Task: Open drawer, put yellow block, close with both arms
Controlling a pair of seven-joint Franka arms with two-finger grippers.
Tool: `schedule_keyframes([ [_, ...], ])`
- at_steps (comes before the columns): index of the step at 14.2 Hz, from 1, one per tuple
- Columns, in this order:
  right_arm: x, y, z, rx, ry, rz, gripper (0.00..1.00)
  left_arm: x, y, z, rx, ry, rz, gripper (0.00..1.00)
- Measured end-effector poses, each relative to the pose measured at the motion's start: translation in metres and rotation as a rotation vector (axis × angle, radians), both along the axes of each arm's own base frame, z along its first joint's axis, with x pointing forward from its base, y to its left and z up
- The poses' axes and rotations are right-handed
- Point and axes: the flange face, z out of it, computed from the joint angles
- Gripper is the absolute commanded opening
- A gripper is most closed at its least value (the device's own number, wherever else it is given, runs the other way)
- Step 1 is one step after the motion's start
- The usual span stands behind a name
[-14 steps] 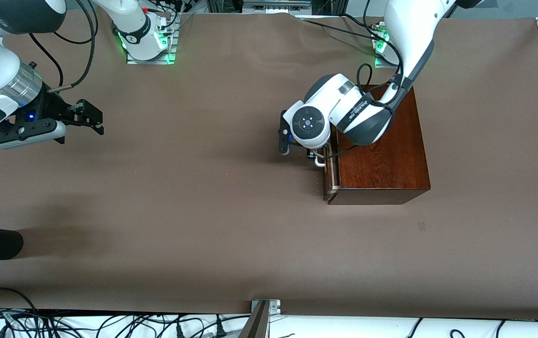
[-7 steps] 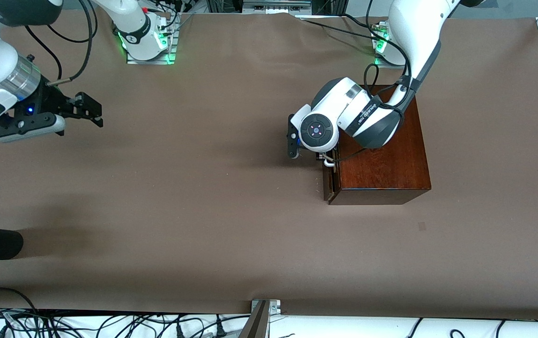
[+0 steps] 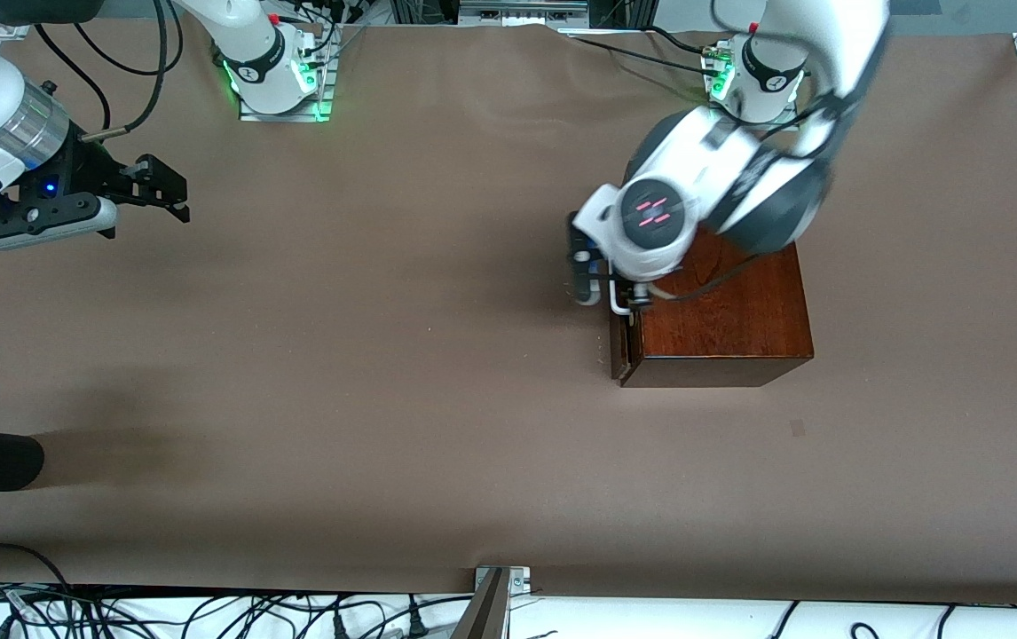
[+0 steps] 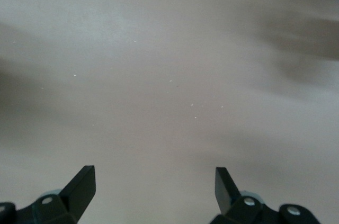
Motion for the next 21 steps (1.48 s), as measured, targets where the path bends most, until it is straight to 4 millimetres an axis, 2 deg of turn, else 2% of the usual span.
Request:
schedule_keyframes([
  [2,0.0,0.0,0.0,-0.003,0.0,0.002,1.0,-0.001,0.022,0.049,0.001,-0.071,0.125,1.0],
  [4,0.0,0.001,0.002,-0.003,-0.004,0.002,1.0,-0.002,0.043,0.083,0.007,-0.134,0.282,1.0],
  [6,0.001,-0.001,0.007,-0.001,-0.015,-0.01,1.0,0.006,0.077,0.105,0.016,-0.181,0.497,1.0],
  [8,0.002,-0.006,0.007,0.0,-0.015,-0.052,1.0,0.015,0.123,0.122,0.022,-0.207,0.732,1.0],
  [11,0.005,-0.02,0.005,-0.008,-0.013,-0.079,1.0,0.014,0.19,0.135,0.043,-0.218,1.051,1.0],
  [13,0.006,-0.023,0.004,-0.009,-0.01,-0.084,1.0,0.009,0.222,0.138,0.062,-0.234,1.228,1.0],
  [15,0.006,-0.023,0.003,-0.01,-0.008,-0.083,1.0,0.006,0.248,0.135,0.083,-0.232,1.311,1.0],
  [17,0.006,-0.022,0.002,-0.01,-0.004,-0.082,1.0,0.004,0.267,0.133,0.094,-0.226,1.339,1.0],
  [21,0.006,-0.023,0.0,-0.012,0.007,-0.083,1.0,-0.007,0.284,0.147,0.104,-0.217,1.34,1.0],
])
